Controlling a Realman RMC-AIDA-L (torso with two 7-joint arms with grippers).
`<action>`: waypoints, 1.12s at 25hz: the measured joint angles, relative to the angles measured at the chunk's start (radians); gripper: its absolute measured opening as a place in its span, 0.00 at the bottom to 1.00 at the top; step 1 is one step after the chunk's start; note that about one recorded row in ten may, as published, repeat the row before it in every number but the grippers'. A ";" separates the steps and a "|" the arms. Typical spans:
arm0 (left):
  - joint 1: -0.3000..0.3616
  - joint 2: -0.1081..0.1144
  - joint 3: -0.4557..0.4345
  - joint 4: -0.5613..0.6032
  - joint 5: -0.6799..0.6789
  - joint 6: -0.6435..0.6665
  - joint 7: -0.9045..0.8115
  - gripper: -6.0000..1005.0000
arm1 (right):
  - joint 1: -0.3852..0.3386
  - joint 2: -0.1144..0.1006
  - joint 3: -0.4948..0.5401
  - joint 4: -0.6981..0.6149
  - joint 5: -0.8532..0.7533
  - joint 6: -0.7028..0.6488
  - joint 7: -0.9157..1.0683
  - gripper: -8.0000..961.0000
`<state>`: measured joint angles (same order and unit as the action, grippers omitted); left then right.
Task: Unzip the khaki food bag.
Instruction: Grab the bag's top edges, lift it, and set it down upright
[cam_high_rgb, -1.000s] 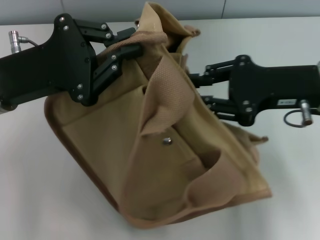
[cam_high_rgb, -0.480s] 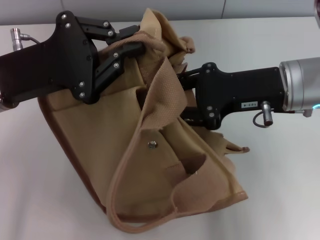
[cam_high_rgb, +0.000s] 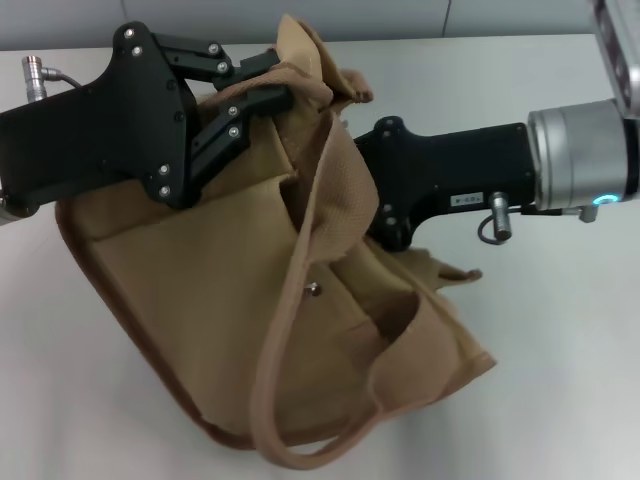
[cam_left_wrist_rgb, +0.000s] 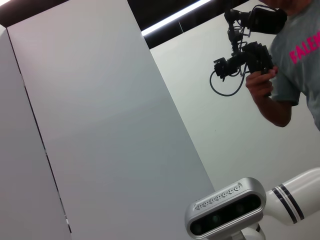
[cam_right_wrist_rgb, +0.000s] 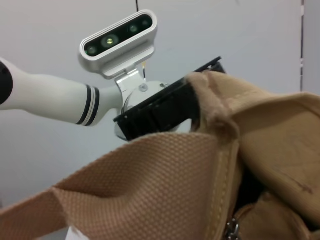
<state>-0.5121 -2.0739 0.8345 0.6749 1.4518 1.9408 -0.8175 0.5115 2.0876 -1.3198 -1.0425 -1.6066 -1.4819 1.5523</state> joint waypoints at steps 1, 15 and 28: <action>0.000 0.000 0.000 0.000 0.000 0.000 0.000 0.06 | 0.001 0.000 -0.018 -0.008 0.000 0.020 0.011 0.25; 0.007 0.000 -0.002 0.000 -0.008 -0.002 0.000 0.05 | -0.023 -0.003 -0.002 -0.021 -0.005 -0.025 0.010 0.02; 0.002 0.000 -0.004 -0.011 -0.021 -0.011 0.004 0.04 | -0.080 -0.003 0.203 -0.073 -0.138 -0.297 0.014 0.01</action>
<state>-0.5096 -2.0740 0.8303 0.6643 1.4308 1.9297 -0.8134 0.4316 2.0841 -1.1169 -1.1150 -1.7445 -1.7789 1.5665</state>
